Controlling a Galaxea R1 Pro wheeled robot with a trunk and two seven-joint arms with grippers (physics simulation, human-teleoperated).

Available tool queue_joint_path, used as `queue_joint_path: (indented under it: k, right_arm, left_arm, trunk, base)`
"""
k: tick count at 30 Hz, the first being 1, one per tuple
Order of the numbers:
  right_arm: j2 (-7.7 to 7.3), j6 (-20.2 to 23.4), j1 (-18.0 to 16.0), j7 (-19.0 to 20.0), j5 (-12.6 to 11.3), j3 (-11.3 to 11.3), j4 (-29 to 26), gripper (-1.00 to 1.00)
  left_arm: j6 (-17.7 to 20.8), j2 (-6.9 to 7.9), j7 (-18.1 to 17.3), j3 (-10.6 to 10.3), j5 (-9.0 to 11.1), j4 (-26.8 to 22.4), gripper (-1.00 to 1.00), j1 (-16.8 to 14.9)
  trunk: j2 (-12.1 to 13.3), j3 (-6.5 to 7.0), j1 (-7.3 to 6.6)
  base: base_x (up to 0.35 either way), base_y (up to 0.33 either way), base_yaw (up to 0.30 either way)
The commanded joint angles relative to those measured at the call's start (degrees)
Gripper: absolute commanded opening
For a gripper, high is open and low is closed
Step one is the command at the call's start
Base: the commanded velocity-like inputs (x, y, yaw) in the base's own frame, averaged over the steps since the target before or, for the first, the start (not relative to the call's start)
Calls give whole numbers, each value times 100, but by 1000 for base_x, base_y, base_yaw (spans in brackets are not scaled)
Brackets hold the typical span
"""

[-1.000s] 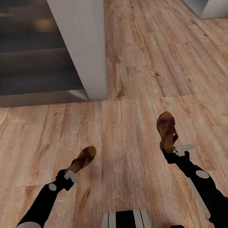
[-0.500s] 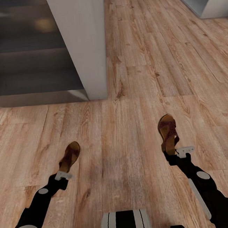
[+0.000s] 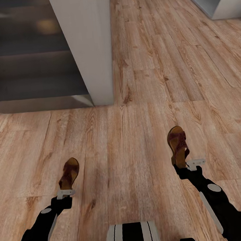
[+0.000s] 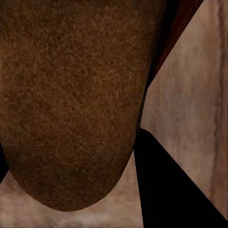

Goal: Pick up the two gym shoes and the two sandals from the corridor floor and place them onto the hallstand (shoe rack) in the corridor, making sure they are on the rack and not on the floor. Arrange them so the two gym shoes are next to each other and the two sandals are next to each other.

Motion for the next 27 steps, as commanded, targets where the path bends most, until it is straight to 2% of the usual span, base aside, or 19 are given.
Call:
queue_joint_path:
  k: [1, 4, 10, 20, 27]
  right_arm:
    - [3, 31, 6, 30, 6, -10, -2, -100]
    - [3, 19, 27, 29, 0, -10, 366, -100]
    - [1, 1, 30, 25, -11, -28, 570, -100]
    - [20, -4, 39, 19, -18, -277, 501, -100]
    - [24, -7, 39, 7, -12, -601, 494, -100]
  left_arm:
    - [21, -6, -57, 72, -22, 16, -100, -2]
    - [-20, -5, -57, 295, 74, 52, -100, 26]
    - [-65, 0, -58, 330, 80, 18, -100, 87]
    - [-61, -15, -58, 336, 106, -345, -100, 324]
    - [-63, -46, -52, 351, 101, -450, -100, 369]
  trunk:
    - [-1, -3, -1]
    - [-1, -3, -1]
    - [-1, -3, -1]
    - [-1, 51, -1]
    - [-1, 109, -1]
  base:
    - [0, 0, 0]
    - [0, 0, 0]
    - [0, 0, 0]
    - [0, 0, -62]
    - [0, 0, -124]
